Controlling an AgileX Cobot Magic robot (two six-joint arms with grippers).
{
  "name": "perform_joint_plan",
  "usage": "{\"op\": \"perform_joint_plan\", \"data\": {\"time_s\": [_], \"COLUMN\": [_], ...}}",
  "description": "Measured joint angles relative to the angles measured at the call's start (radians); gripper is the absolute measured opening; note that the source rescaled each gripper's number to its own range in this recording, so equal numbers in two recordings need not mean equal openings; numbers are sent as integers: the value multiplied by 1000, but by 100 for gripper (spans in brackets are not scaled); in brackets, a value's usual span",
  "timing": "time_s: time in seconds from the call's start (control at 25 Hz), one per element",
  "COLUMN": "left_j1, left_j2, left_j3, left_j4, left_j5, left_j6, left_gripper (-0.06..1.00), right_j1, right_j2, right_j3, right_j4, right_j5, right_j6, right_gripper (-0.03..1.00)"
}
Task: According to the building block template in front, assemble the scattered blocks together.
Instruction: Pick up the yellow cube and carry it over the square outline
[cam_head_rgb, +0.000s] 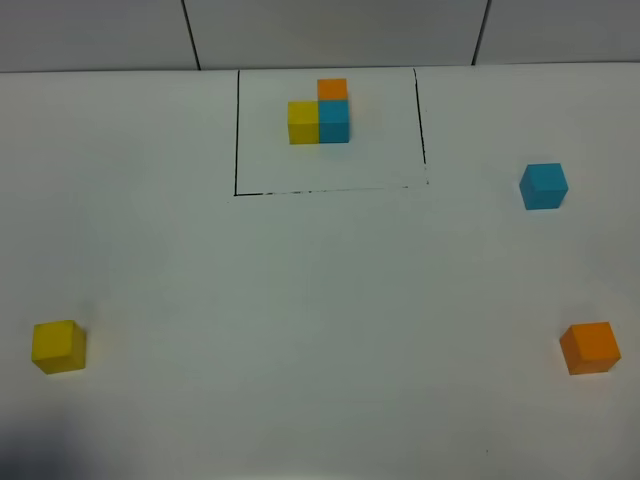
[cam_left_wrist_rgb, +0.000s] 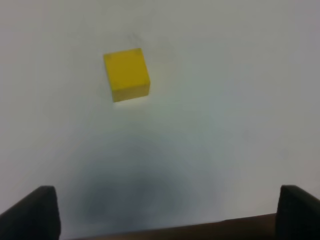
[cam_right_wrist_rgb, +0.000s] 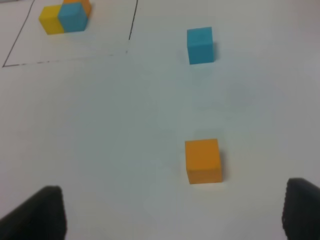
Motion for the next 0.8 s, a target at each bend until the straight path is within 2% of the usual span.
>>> {"op": "perform_joint_plan", "data": {"time_s": [0.36,0.8], "left_j1": [0,0], "left_j2": [342,686], "left_j3": [-96,-97], "left_j4": [52,67], "left_j5": [-36,-197], "left_j6": [-27,-29], "left_gripper": [82,82], "right_j1": [0,0], "right_j2": [0,0], "right_j3": [0,0], "right_j4": [0,0], "right_j5": [0,0], "right_j6": [0,0], "right_gripper": [75,75]}}
